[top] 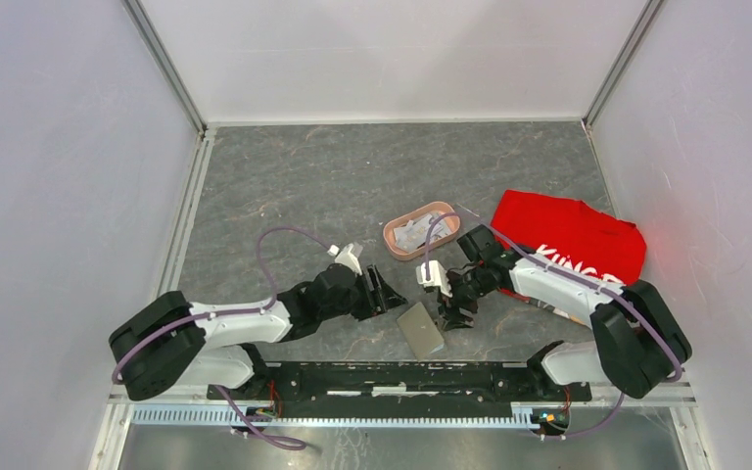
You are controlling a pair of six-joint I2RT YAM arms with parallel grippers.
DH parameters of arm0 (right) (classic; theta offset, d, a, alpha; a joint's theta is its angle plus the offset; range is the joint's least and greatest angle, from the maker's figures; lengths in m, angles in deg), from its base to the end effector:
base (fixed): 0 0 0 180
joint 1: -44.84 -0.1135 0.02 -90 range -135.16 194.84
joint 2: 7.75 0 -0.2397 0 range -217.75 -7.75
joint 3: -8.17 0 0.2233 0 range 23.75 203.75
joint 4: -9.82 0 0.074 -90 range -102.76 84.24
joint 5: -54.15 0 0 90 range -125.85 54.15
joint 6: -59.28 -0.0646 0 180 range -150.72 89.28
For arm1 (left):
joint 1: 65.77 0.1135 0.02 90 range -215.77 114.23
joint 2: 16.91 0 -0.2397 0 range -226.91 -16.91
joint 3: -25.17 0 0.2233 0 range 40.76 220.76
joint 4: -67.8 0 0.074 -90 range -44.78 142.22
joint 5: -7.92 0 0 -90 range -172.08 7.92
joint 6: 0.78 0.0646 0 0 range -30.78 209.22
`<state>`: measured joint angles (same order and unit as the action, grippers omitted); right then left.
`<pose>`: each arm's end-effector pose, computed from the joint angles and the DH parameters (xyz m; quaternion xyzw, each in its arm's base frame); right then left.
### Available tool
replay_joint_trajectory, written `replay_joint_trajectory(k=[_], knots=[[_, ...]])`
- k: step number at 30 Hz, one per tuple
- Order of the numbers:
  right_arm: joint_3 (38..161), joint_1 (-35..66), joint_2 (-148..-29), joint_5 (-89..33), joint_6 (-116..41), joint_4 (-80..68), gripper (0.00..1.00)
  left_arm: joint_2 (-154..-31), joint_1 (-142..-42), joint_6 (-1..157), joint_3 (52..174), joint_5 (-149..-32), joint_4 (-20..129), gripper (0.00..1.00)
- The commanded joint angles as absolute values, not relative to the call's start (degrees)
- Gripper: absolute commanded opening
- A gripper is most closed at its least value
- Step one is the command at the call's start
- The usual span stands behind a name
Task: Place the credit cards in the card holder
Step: Close the card holder at the center of the board.
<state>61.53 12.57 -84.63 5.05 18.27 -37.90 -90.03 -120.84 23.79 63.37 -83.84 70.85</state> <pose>0.1548 0.1478 0.1415 -0.6452 0.6645 0.3189 0.2012 0.1422 -0.2071 0.1419 -0.0715 0.8711 -0.4284 0.2294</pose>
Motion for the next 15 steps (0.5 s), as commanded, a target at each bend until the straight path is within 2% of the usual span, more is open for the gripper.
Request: replay_joint_trajectory(k=[1,5,8,12,15], knots=[[61.3,10.8,-84.5,5.4,20.0,-35.7,0.77,-87.4,-120.6,27.4,60.6,-87.2,75.8,0.67],[61.9,9.1,-86.9,8.0,20.1,-35.2,0.79,-87.5,-120.6,26.4,58.6,-90.1,80.1,0.67],[63.0,8.2,-89.8,7.5,19.6,-35.2,0.76,-89.1,-120.8,26.4,59.1,-92.6,82.0,0.66],[63.7,7.8,-91.1,7.2,19.6,-35.6,0.61,-92.2,-122.0,26.3,60.9,-94.5,84.0,0.56],[63.1,7.8,-90.0,5.9,19.2,-34.8,0.52,-95.5,-122.9,26.5,63.4,-94.5,83.3,0.44]])
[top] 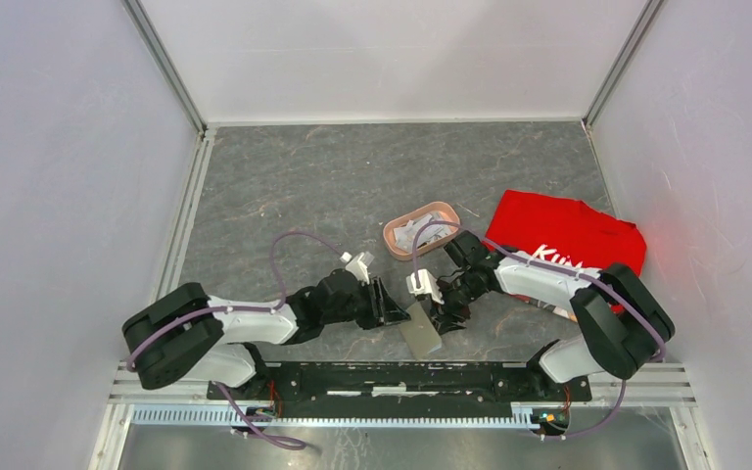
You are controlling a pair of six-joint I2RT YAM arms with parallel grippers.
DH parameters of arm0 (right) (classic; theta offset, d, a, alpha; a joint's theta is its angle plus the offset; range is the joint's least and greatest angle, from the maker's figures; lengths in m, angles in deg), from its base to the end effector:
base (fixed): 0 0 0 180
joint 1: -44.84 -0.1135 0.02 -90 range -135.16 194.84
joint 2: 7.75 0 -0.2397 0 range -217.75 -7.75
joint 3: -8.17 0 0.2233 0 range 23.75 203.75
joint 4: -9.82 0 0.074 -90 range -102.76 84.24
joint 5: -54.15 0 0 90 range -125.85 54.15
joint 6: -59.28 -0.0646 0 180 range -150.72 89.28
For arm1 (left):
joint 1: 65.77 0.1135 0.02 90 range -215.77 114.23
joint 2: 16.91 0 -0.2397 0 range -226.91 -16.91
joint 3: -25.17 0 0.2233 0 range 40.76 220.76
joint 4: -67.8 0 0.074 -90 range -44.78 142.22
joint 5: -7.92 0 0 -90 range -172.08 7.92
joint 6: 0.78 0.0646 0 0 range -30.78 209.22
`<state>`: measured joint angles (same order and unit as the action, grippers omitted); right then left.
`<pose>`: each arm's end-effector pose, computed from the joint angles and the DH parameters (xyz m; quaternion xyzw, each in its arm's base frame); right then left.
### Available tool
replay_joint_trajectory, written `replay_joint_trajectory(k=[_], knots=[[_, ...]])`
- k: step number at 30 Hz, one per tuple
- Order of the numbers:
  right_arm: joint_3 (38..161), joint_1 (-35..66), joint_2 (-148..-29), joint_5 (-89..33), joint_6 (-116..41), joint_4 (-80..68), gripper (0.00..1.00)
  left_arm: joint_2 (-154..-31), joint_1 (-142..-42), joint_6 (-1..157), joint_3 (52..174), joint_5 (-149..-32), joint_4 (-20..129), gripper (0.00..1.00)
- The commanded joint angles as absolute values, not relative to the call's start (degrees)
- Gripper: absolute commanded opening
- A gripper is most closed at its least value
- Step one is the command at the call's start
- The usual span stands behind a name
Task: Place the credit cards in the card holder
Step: Close the card holder at the center of the board.
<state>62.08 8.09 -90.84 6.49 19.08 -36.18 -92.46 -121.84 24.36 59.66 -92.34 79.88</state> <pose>0.1481 0.1649 0.1249 -0.6678 0.6413 0.3421 0.1602 0.1294 -0.2129 0.1323 -0.0205 0.8590 -0.4779 0.1822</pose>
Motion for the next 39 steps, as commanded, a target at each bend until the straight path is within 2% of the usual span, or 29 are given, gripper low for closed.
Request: replay_joint_trajectory(k=[1,4,9,15,23,30,36,39], knots=[[62.7,7.8,-89.3,5.7,19.0,-34.4,0.50,-96.6,-123.1,26.5,65.0,-94.1,81.7,0.42],[61.8,8.2,-87.5,6.1,18.4,-33.1,0.48,-99.8,-123.4,27.3,68.5,-93.3,78.6,0.40],[61.5,10.0,-86.7,8.6,18.0,-32.8,0.35,-103.4,-124.5,28.8,72.6,-92.1,76.8,0.39],[61.9,12.9,-86.8,9.5,16.8,-33.1,0.26,-107.4,-125.0,28.9,73.1,-92.7,76.6,0.37],[61.6,15.1,-86.1,10.1,15.7,-32.8,0.20,-109.2,-125.0,29.0,72.1,-92.1,76.3,0.35],[61.5,15.4,-84.6,12.5,14.8,-32.2,0.25,-112.4,-125.0,28.6,75.8,-89.1,70.2,0.35],[64.2,16.3,-84.9,19.9,19.0,-38.4,0.48,-114.0,-125.0,29.1,78.2,-87.4,65.9,0.30],[65.1,19.1,-83.9,22.2,21.0,-41.5,0.51,-114.3,-125.0,28.9,78.0,-87.1,65.8,0.29]])
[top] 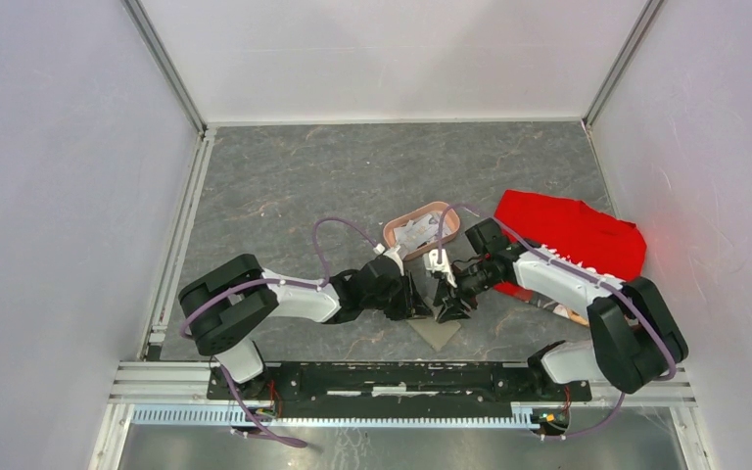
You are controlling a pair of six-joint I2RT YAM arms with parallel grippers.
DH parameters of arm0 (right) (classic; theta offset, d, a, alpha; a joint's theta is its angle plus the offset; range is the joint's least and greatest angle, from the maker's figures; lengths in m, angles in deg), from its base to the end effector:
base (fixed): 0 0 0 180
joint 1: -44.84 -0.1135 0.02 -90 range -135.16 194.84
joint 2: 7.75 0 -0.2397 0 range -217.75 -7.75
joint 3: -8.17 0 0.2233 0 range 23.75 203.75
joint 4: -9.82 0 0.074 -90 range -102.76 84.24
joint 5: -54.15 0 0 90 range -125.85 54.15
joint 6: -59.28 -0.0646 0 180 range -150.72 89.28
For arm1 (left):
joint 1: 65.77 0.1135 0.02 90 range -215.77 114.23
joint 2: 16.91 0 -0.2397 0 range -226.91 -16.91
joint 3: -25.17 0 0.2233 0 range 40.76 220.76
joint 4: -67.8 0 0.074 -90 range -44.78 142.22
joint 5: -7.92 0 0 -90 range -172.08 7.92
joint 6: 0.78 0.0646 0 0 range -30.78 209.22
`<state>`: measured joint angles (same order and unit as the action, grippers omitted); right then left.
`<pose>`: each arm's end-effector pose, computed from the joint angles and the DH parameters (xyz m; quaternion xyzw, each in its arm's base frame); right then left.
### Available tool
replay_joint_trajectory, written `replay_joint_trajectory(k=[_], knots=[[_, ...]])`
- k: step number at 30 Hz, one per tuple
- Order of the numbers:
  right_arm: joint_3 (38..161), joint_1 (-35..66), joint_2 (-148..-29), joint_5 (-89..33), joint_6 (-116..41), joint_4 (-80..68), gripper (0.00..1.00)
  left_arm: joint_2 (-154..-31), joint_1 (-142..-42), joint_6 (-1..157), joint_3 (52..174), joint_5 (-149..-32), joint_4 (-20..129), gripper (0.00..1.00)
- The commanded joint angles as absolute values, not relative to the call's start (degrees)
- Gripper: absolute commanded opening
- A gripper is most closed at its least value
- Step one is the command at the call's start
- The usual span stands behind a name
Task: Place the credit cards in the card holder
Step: Close the card holder at the center of the board.
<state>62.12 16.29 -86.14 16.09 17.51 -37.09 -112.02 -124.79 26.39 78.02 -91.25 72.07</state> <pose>0.1614 0.1457 0.1481 -0.6065 0.6513 0.4009 0.2174 0.1534 -0.2755 0.1173 0.0052 0.8965 -0.4169 0.1496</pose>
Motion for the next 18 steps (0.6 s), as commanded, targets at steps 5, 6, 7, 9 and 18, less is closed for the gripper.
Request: replay_joint_trajectory(k=[5,6,7,9,18], knots=[[63.6,23.8,-79.2,18.2,19.6,-39.9,0.47,-114.0,-125.0,28.8,77.9,-87.0,65.9,0.28],[62.2,23.7,-78.0,16.5,17.9,-37.5,0.47,-114.1,-125.0,28.8,78.0,-86.9,66.0,0.28],[61.0,23.7,-77.1,15.5,17.1,-35.9,0.47,-114.1,-125.0,28.8,78.0,-86.9,66.0,0.28],[60.1,23.5,-76.7,13.8,17.0,-34.5,0.47,-114.4,-125.0,28.8,78.3,-87.0,66.0,0.28],[60.8,18.8,-81.1,10.5,19.5,-36.8,0.44,-114.4,-125.0,28.6,78.4,-87.3,66.6,0.27]])
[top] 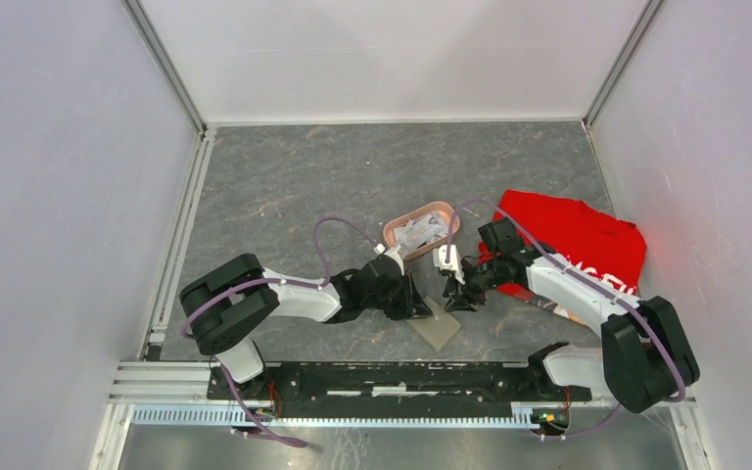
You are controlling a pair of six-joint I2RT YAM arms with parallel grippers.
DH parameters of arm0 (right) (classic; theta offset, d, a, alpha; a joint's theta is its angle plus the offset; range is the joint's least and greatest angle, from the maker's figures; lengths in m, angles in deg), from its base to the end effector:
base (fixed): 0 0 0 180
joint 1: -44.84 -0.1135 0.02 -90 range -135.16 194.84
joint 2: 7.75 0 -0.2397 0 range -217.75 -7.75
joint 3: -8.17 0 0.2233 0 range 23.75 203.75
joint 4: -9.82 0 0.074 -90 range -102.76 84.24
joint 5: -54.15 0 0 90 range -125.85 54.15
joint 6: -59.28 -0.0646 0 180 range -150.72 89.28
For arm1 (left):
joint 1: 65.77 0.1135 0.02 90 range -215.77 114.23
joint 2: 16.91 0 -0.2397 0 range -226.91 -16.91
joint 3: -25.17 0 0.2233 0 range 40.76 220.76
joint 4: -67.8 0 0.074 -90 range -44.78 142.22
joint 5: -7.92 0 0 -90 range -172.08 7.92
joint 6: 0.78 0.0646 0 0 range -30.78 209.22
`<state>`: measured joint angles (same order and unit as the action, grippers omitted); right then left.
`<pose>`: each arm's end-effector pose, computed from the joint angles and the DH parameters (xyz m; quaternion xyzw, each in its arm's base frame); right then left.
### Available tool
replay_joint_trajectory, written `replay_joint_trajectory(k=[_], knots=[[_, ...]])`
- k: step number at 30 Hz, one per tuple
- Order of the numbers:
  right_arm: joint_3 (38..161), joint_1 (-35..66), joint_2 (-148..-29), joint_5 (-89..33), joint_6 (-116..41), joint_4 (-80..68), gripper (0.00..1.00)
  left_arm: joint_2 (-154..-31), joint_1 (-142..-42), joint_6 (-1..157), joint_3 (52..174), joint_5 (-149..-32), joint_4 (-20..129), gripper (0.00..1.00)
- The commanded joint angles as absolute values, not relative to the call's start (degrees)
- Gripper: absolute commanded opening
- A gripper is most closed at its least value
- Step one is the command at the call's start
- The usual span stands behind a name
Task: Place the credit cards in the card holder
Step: Close the card holder at the center of the board.
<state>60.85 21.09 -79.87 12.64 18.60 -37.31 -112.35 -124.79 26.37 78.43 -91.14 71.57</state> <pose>0.1667 0.1262 0.1601 -0.5985 0.6677 0.3511 0.2695 0.1540 -0.2763 0.1166 0.0044 0.8982 -0.4137 0.1486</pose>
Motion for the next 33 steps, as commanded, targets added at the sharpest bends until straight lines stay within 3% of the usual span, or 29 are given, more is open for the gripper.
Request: replay_joint_trajectory(k=[1,8,15,22,33], knots=[[60.9,18.3,-81.3,10.3,19.7,-37.0,0.45,-114.3,-125.0,28.6,78.3,-87.3,66.6,0.26],[60.4,16.3,-82.1,6.2,18.3,-35.1,0.43,-114.1,-125.0,28.6,78.4,-87.2,66.6,0.26],[60.4,15.4,-82.5,5.0,17.4,-34.4,0.26,-114.1,-125.0,28.6,78.5,-87.3,66.6,0.26],[60.6,15.3,-82.1,3.6,15.9,-33.5,0.00,-113.7,-125.0,28.6,78.3,-87.0,66.6,0.26],[60.8,17.2,-79.4,6.2,12.0,-30.8,0.00,-110.1,-125.0,26.5,77.4,-83.7,67.2,0.26]])
